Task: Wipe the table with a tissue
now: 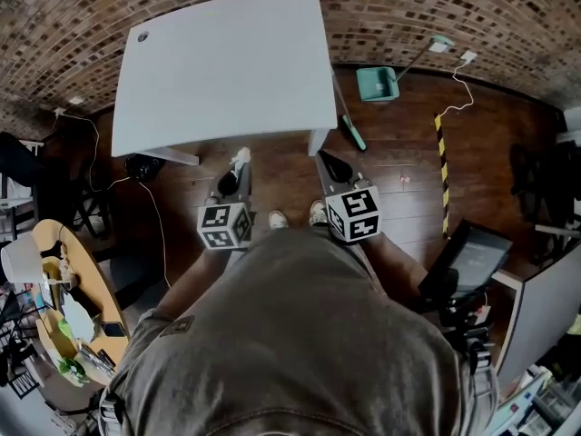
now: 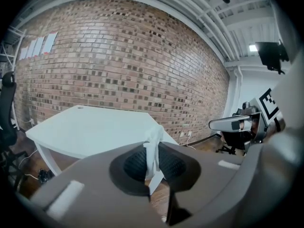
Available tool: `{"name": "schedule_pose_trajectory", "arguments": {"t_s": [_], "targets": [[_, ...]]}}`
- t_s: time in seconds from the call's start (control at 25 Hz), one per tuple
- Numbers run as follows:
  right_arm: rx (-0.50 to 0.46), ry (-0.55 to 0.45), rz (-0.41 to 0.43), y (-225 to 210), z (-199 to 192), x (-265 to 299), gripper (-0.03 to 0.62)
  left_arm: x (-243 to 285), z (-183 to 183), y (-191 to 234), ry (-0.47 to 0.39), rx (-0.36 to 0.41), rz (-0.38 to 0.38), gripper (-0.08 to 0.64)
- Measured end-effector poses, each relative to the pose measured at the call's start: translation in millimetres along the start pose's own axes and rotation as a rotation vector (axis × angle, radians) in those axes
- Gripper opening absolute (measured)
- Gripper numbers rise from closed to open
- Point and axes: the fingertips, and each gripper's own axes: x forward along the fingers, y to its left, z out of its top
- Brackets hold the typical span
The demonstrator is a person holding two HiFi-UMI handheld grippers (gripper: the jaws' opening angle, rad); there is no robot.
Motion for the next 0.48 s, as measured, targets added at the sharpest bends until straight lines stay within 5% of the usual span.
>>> {"name": "schedule_pose_trajectory", "arguments": {"t_s": [0.48], "targets": [[0.003, -0.009, 0.018, 4, 0, 2, 0.012, 3, 3, -19, -0.005, 0.011, -0.038, 0.035]]}}
